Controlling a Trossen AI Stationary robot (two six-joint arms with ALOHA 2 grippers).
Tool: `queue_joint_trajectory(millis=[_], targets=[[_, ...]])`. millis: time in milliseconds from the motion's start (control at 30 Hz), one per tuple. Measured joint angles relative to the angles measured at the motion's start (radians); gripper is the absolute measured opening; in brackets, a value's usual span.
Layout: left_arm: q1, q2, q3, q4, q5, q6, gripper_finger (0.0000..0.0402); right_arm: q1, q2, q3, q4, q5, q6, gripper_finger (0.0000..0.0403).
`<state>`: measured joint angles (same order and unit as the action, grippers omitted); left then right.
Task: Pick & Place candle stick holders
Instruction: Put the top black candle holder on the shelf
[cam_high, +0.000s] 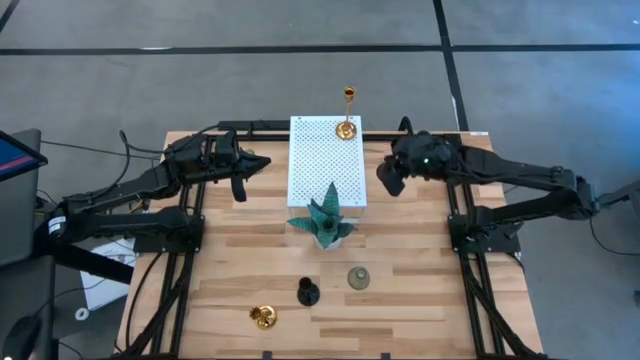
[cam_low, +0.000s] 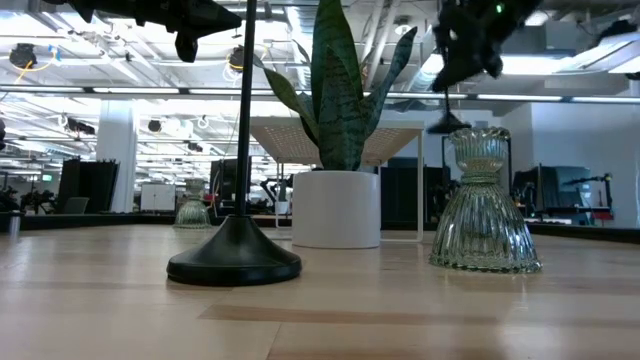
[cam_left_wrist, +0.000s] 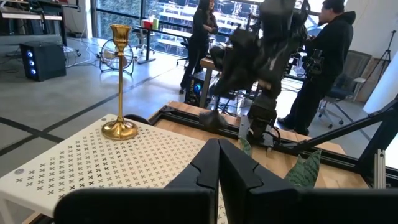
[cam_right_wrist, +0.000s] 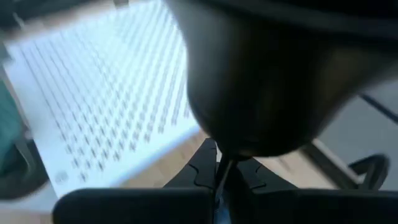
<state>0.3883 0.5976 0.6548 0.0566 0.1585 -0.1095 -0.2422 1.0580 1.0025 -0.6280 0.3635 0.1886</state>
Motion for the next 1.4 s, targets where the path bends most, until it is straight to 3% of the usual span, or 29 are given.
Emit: queue_joint_trajectory(millis=[267,767,1033,1400], targets=[[0.000,0.000,0.000,-0.004,0.000,0.000,0.0004,-0.030,0.035,0.127,0.004,-0.024,-0.057,0.0001],[0.000,0.000,0.000,-0.008,0.000,0.000,0.0004,-0.037,0.281,0.367,0.034,-0.099,-0.198,0.0000],[0.000,0.000,0.000,-0.014,0.000,0.000,0.0004,-0.088,0.366,0.411,0.038,-0.187,-0.199,0.0000],[0.000,0.000,0.000,-0.017,0.000,0.000,0.0004,-0.162,0.372,0.414,0.101,-0.313,-0.186,0.0000]])
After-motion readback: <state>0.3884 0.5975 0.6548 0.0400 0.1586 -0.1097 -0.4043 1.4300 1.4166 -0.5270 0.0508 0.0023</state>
